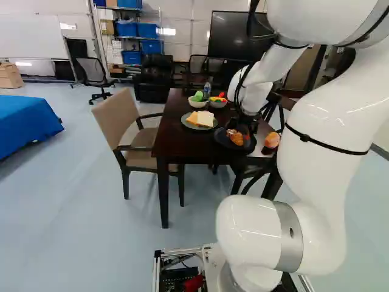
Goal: Move the croissant to the empty plate
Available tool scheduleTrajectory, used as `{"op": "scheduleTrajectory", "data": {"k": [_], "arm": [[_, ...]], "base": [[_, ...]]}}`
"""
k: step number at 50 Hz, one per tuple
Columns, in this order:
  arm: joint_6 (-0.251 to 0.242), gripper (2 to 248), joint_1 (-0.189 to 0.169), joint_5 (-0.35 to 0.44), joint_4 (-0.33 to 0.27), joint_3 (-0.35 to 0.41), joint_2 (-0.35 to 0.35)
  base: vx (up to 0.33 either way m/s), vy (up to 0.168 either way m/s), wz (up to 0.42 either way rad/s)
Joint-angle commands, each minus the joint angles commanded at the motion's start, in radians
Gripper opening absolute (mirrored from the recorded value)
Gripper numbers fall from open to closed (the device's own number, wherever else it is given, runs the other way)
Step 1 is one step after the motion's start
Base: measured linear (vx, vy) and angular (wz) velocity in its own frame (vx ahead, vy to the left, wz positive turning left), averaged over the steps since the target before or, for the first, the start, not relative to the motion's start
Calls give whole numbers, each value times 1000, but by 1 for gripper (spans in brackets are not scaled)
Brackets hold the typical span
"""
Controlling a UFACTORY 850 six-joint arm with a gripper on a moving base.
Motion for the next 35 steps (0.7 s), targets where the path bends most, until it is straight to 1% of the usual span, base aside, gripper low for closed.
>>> {"op": "scheduleTrajectory", "data": {"k": [1, 2, 7, 8, 19, 35], "arm": [[0, 177, 0, 0, 0, 0, 0], [0, 210, 0, 0, 0, 0, 0], [0, 210, 0, 0, 0, 0, 0], [0, 244, 0, 0, 0, 0, 0], [0, 247, 0, 0, 0, 1, 4], [0, 247, 0, 0, 0, 12, 52]], "base": [[0, 0, 0], [0, 0, 0], [0, 0, 0], [0, 0, 0], [0, 0, 0], [0, 0, 0]]}}
